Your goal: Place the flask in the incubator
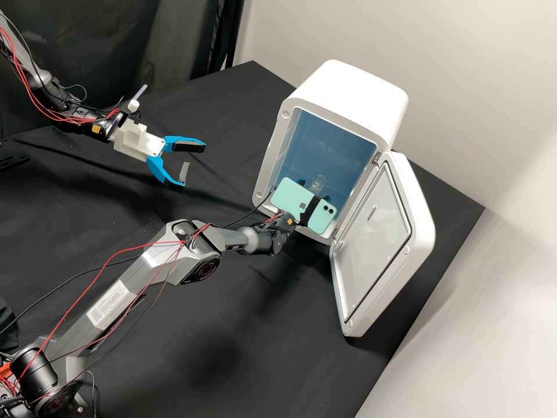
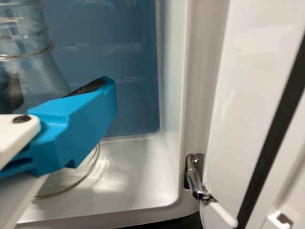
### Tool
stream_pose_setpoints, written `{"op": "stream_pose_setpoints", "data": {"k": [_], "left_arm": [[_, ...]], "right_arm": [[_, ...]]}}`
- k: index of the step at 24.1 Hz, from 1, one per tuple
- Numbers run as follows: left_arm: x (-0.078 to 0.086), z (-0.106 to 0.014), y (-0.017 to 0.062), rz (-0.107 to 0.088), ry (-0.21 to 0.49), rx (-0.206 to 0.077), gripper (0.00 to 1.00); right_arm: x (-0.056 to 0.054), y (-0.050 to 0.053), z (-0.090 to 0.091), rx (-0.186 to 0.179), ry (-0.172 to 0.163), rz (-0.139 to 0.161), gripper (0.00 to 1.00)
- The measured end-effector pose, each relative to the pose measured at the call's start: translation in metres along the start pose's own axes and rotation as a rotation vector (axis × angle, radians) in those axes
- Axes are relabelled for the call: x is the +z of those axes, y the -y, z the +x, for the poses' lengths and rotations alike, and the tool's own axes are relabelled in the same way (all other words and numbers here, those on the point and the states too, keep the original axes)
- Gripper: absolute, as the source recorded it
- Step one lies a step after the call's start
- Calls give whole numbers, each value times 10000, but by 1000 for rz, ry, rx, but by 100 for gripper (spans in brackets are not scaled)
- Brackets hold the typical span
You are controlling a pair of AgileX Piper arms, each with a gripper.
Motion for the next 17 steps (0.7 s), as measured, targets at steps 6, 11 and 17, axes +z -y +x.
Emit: {"op": "stream_pose_setpoints", "data": {"k": [6,11,17], "left_arm": [[0,0,0,0,0,0,100],[0,0,0,0,0,0,100],[0,-3,5,0,0,-2,100]], "right_arm": [[53,-53,-16,10,9,2,0],[143,-95,-16,22,16,5,0],[142,-95,-16,22,16,5,0]]}}
